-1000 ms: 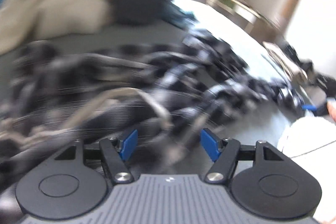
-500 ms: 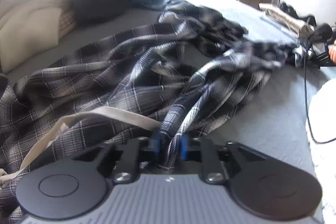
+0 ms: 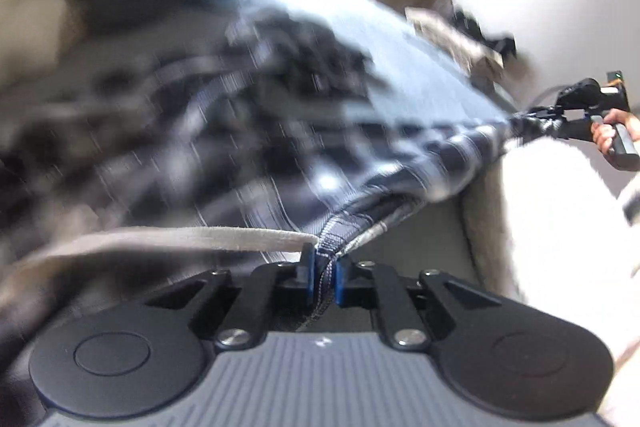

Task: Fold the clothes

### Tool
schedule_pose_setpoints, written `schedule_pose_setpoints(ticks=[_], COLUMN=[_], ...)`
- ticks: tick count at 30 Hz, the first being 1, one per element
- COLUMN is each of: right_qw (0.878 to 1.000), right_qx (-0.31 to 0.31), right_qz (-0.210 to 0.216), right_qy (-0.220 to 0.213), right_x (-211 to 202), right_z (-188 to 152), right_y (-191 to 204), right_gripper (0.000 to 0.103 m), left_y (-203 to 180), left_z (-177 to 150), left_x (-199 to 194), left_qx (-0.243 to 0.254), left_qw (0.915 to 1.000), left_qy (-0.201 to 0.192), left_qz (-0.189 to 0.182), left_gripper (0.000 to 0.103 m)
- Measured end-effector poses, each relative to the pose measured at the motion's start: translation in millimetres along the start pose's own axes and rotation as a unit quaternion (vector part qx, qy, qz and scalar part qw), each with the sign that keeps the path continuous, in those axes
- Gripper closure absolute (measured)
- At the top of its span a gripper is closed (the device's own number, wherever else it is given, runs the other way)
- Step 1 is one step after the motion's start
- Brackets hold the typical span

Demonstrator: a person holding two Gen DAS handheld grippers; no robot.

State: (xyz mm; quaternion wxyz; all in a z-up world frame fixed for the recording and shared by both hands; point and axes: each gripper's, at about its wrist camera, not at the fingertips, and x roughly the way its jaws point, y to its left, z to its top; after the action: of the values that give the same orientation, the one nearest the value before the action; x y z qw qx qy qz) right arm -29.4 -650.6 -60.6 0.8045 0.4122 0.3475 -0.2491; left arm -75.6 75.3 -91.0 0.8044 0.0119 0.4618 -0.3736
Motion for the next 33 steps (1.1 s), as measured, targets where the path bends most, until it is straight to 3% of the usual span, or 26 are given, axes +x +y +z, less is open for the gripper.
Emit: schedule_pose_setpoints(ticks=[4, 5, 6, 7, 8, 10, 11, 17, 21, 26, 28, 30, 32, 33], right_qw=[0.994, 0.992, 0.991, 0.989, 0.989, 0.991, 0.991, 0.991, 0.994, 0.992, 0.981, 0.958, 0.918, 0.890], right_qx=[0.047, 0.068, 0.091, 0.110, 0.118, 0.117, 0.116, 0.091, 0.040, -0.060, -0.127, -0.209, -0.309, -0.363], right_qz=[-0.050, -0.052, -0.039, -0.028, -0.027, -0.041, -0.047, -0.033, 0.007, 0.094, 0.143, 0.195, 0.244, 0.268], right_qy=[0.082, 0.096, 0.095, 0.094, 0.089, 0.058, 0.040, -0.092, -0.100, -0.050, -0.026, 0.001, 0.037, 0.057], right_x=[39.1, 45.1, 42.8, 39.4, 32.2, 11.4, 1.5, -37.5, -27.2, 0.8, 10.3, 20.0, 26.3, 28.2], right_z=[-22.7, -25.6, -25.4, -24.3, -20.8, -12.9, -8.1, 9.0, 4.2, -20.8, -42.8, -72.6, -111.5, -133.5], right_y=[-52.1, -62.7, -70.3, -76.3, -77.5, -74.3, -72.4, -41.6, 3.2, 90.6, 138.8, 190.3, 245.2, 271.7], right_gripper=[0.090, 0.089, 0.089, 0.083, 0.071, 0.053, 0.049, 0.041, 0.040, 0.040, 0.040, 0.040, 0.040, 0.040], left_y=[7.1, 7.3, 7.1, 7.5, 8.4, 10.4, 12.9, 48.5, 89.3, 150.5, 171.8, 186.7, 198.9, 203.8], left_z=[-14.2, -14.8, -14.5, -14.1, -13.6, -12.7, -11.8, -1.2, 1.2, -3.6, -7.3, -9.7, -10.6, -10.7], left_x=[29.2, 25.1, 19.7, 12.4, 3.7, -13.7, -22.5, -74.5, -104.4, -130.1, -138.2, -141.5, -138.7, -135.6], left_qx=[-0.036, -0.040, -0.042, -0.047, -0.053, -0.064, -0.074, -0.142, -0.210, -0.295, -0.314, -0.317, -0.317, -0.319], left_qw=[0.9967, 0.9968, 0.9969, 0.9971, 0.9973, 0.9973, 0.9967, 0.9868, 0.9672, 0.9237, 0.9082, 0.8998, 0.8944, 0.8926], left_qy=[0.072, 0.069, 0.066, 0.059, 0.049, 0.028, 0.019, -0.056, -0.105, -0.147, -0.159, -0.165, -0.167, -0.167], left_qz=[0.008, 0.008, 0.008, 0.011, 0.015, 0.023, 0.025, 0.053, 0.099, 0.196, 0.227, 0.251, 0.268, 0.272], left_gripper=[0.084, 0.076, 0.054, 0.044, 0.036, 0.036, 0.036, 0.033, 0.023, 0.022, 0.022, 0.022, 0.022, 0.022])
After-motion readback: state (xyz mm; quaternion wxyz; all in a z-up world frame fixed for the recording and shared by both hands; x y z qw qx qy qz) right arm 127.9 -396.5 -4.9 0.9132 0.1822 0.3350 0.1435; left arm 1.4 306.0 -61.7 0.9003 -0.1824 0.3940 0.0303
